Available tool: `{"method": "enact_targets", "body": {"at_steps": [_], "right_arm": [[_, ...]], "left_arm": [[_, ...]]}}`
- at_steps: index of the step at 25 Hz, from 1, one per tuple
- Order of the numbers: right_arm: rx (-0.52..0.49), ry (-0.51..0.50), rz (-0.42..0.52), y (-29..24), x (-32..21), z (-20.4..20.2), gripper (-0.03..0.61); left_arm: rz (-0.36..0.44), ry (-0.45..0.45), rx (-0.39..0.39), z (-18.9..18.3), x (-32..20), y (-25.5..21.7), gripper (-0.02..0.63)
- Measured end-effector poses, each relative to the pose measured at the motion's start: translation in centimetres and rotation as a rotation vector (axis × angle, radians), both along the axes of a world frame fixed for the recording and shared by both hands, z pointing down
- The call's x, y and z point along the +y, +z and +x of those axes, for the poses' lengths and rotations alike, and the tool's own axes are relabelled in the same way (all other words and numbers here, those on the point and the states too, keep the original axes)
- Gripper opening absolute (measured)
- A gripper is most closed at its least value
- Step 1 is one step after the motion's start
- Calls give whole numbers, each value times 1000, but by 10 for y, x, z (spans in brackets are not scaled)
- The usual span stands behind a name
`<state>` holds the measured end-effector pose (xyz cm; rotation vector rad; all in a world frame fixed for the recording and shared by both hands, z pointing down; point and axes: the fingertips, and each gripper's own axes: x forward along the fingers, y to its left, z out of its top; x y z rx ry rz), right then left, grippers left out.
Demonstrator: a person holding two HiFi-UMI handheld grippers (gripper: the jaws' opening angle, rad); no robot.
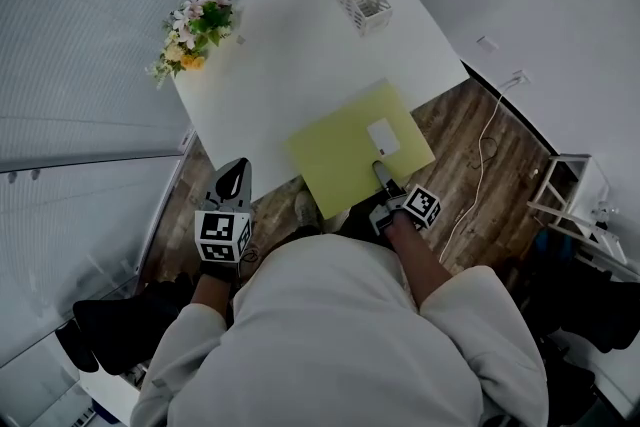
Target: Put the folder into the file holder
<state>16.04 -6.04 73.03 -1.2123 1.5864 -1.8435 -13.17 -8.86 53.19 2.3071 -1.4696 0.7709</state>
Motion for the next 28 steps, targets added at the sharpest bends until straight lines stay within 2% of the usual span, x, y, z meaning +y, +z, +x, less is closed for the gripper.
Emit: {"method": "enact_targets", "body": {"at_steps": [7,13,19,28], "right_arm": [[43,25,11,-22,14,27,163],[181,7,75,-58,9,59,150],[328,-14,140,-98,-18,91,144],[467,2,267,-163,-83,124,143]], "left_arm": [[25,42,32,22,-9,-4,8],[46,66,55,36,-17,-9,8],[57,73,69,41,-22,-12,8],[64,35,84,31,-26,-12,8]]}}
